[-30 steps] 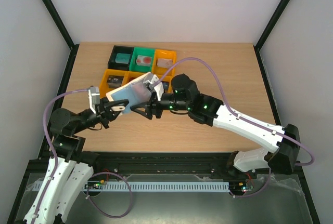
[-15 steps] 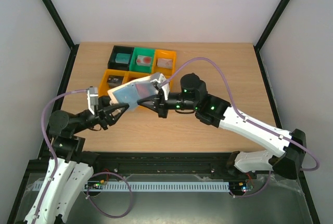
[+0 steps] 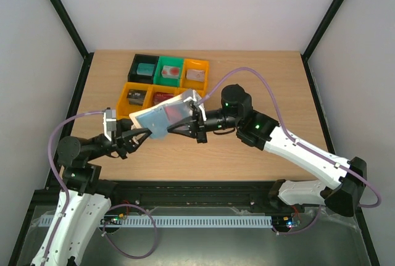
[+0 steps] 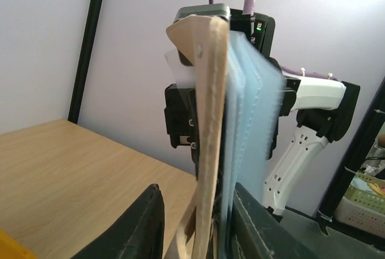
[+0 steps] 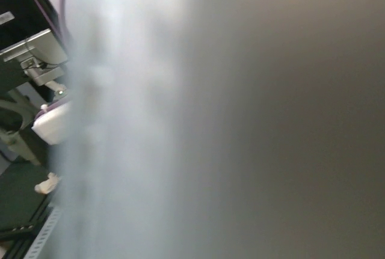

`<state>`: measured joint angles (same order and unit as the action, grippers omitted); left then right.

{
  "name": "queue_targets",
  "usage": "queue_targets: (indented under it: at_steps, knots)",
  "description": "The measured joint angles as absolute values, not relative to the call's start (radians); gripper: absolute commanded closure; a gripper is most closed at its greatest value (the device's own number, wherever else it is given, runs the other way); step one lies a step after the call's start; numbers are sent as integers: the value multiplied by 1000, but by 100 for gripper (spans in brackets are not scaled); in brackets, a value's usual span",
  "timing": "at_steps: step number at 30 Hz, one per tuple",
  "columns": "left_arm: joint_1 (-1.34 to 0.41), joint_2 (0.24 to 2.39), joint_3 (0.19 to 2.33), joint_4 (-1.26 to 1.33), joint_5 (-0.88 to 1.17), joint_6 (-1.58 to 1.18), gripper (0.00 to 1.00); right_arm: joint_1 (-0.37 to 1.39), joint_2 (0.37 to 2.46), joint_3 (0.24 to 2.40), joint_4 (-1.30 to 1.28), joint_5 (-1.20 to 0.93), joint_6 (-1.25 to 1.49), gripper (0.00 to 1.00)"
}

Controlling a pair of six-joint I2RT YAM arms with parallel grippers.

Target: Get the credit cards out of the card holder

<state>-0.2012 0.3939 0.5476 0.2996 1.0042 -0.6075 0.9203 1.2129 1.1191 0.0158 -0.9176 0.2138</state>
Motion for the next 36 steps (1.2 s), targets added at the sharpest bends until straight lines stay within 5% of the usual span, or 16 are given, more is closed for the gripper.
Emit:
queue_targets:
  at_steps: [3, 7, 9, 14, 26, 36]
  knots:
    - [-202, 394, 530, 316, 1008, -616, 77, 920, 1219, 1119, 12, -957, 205, 98]
    - [-202, 393, 516, 335, 1026, -631, 97, 913, 1219, 1123, -17, -989, 166, 98]
    - [-204, 392, 514, 352, 1042, -635, 98, 906, 1220, 1126, -23, -989, 161, 73]
    - [-202, 391, 517, 298, 982, -593, 98, 914, 1238, 1160, -88, -842, 141, 38]
    - [-190, 466, 646, -269, 185, -260, 98, 965, 1267, 1182, -260, 104, 166, 40]
    - [-173, 458, 622, -228, 476, -393, 98, 1141, 1449, 1244, -31, -120, 95, 32]
